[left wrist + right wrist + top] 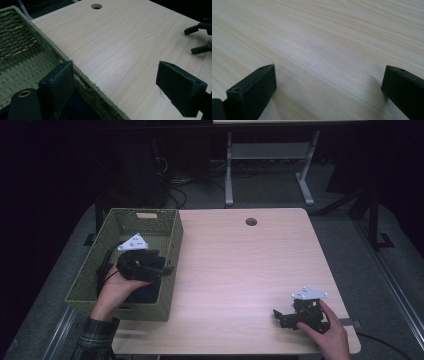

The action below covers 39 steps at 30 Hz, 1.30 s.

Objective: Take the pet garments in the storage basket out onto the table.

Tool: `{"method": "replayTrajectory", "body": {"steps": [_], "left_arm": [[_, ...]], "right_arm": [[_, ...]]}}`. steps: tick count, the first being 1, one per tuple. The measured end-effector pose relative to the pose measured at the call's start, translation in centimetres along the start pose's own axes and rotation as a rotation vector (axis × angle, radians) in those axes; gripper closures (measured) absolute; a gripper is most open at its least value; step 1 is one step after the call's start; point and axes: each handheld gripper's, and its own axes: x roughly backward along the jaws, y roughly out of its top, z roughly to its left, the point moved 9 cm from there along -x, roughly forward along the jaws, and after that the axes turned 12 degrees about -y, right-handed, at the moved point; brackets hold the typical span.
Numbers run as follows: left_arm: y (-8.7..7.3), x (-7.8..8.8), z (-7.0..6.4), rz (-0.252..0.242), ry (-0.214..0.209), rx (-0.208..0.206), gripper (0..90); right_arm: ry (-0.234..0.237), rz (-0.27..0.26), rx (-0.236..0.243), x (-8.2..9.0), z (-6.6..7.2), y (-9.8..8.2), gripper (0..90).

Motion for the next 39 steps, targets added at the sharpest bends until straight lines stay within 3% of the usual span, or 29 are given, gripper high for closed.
{"method": "replayTrajectory", "body": {"steps": [9,22,27,39], "left_arm": [[-0.8,1.4,1.2,-0.002,0.028,0.022,14.5],[-2.2,2.5,2.9,0.039,0.058,0.035,14.5],[-2.8,2.7,3.8,0.076,0.075,0.015,14.5],[-5.0,2.2,5.5,0.191,0.119,0.028,16.1]], "right_arm": [[0.0,0.0,0.0,0.0,0.0,0.0,0.0],[0.0,0.001,0.0,0.0,0.0,0.0,0.0],[0.0,0.0,0.0,0.0,0.0,0.0,0.0],[0.001,0.0,0.001,0.0,0.0,0.0,0.0]]}}
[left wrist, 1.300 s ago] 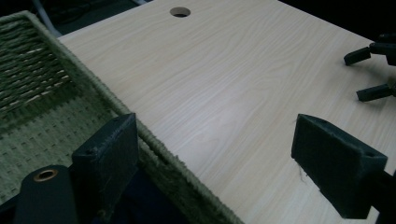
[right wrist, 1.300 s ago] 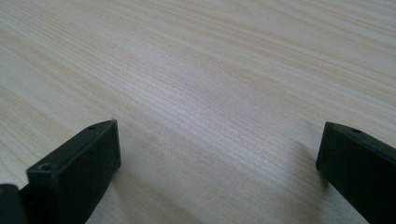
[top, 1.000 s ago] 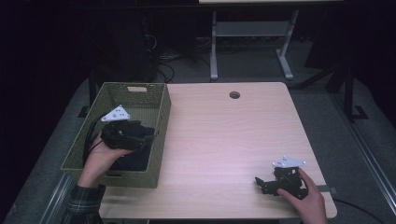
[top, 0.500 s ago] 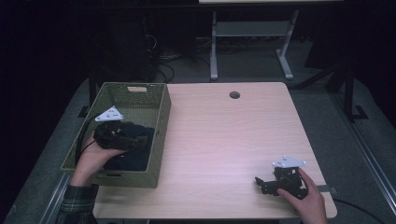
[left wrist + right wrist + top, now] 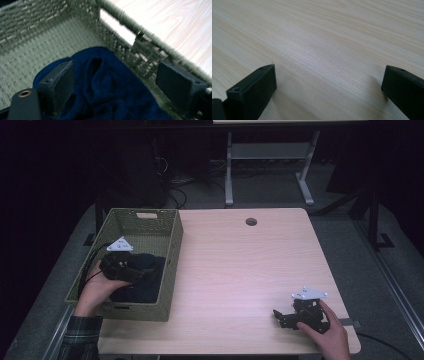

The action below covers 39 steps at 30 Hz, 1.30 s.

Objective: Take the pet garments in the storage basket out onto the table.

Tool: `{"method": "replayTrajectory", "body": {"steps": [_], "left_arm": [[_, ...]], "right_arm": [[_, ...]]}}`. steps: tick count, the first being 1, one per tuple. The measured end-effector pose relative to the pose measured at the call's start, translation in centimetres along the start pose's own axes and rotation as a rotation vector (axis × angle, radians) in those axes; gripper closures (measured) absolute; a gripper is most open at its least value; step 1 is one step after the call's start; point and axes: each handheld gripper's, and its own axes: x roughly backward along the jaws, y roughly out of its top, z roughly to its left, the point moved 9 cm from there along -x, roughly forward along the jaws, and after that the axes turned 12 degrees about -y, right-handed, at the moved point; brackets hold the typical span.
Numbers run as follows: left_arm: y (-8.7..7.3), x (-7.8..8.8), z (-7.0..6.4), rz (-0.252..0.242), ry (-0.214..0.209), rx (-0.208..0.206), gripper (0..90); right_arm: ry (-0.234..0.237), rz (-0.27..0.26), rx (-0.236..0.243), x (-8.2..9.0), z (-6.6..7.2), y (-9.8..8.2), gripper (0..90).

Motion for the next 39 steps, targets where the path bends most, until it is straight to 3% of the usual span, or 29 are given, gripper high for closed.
{"method": "replayTrajectory", "body": {"steps": [11,34,39], "left_arm": [[-1.8,-1.1,1.1,0.103,0.036,0.051,16.2],[-4.5,-3.7,2.1,0.232,0.026,0.102,13.9],[-5.4,-4.4,2.3,0.288,0.029,0.126,13.7]], "right_arm": [[0.0,0.0,0.0,0.0,0.0,0.0,0.0],[0.0,0.0,0.0,0.0,0.0,0.0,0.0],[0.0,0.0,0.0,0.0,0.0,0.0,0.0]]}}
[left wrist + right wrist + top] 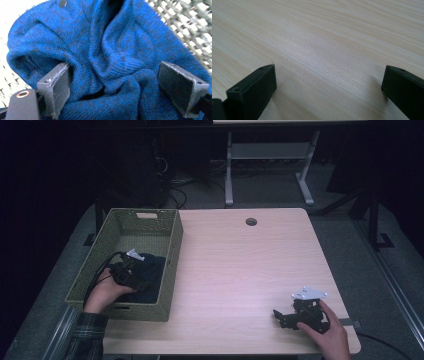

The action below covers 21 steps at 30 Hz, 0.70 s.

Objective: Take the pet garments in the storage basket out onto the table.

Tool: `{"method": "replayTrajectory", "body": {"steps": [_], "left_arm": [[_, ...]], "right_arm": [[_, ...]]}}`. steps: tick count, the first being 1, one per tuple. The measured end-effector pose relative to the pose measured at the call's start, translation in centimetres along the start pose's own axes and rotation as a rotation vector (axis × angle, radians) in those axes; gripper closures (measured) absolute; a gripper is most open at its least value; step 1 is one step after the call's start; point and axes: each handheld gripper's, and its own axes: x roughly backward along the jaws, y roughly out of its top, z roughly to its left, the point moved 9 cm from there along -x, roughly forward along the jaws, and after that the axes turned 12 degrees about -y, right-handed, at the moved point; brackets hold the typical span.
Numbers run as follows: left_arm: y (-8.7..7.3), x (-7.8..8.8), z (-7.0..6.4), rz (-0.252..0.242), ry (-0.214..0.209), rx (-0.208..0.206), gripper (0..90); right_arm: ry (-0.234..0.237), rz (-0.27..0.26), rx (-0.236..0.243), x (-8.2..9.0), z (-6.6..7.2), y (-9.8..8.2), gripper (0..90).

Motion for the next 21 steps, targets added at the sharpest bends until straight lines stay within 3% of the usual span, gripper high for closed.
{"method": "replayTrajectory", "body": {"steps": [6,9,13,17,21], "left_arm": [[-0.45,-0.78,0.19,0.063,0.011,0.018,15.4],[-0.63,-0.93,0.2,0.083,0.012,0.023,20.4],[-0.73,-0.92,0.11,0.098,0.01,0.02,32.0],[-0.61,-0.62,-0.03,0.092,-0.001,0.028,50.2],[-0.42,-0.23,-0.05,0.076,-0.007,0.044,60.7]], "right_arm": [[0.0,0.0,0.0,0.0,0.0,0.0,0.0],[0.0,0.0,0.0,0.0,0.0,0.0,0.0],[0.0,0.0,0.0,0.0,0.0,0.0,0.0],[0.0,0.0,0.0,0.0,0.0,0.0,0.0],[0.0,0.0,0.0,0.0,0.0,0.0,0.0]]}}
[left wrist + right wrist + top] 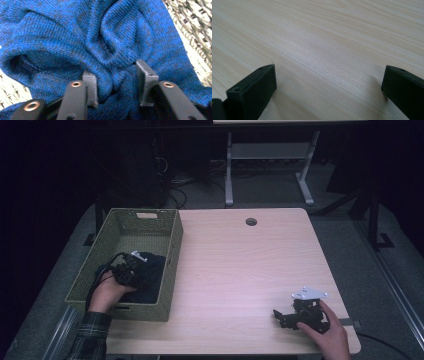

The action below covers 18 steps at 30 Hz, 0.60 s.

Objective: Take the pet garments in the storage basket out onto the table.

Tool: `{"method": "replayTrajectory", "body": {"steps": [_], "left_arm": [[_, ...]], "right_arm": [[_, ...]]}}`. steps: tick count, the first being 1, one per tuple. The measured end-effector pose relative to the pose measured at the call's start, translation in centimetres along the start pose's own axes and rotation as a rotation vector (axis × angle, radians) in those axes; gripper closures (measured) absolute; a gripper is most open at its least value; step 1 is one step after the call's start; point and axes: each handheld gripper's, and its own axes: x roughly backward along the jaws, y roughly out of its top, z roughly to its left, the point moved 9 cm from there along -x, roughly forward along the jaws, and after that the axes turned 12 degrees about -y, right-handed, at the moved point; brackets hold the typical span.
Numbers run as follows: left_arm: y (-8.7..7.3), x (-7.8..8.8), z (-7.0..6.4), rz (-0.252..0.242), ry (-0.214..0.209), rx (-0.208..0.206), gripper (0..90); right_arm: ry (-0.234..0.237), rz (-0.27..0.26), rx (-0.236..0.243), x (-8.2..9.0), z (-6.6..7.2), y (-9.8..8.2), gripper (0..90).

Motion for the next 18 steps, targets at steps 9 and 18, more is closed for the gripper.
{"method": "replayTrajectory", "body": {"steps": [9,18], "left_arm": [[1.1,1.8,0.0,-0.149,-0.035,0.029,63.7],[2.1,4.3,0.4,-0.31,-0.047,0.044,63.6]], "right_arm": [[0.0,0.0,0.0,0.0,0.0,0.0,0.0],[0.0,0.0,0.0,0.0,0.0,0.0,0.0]]}}
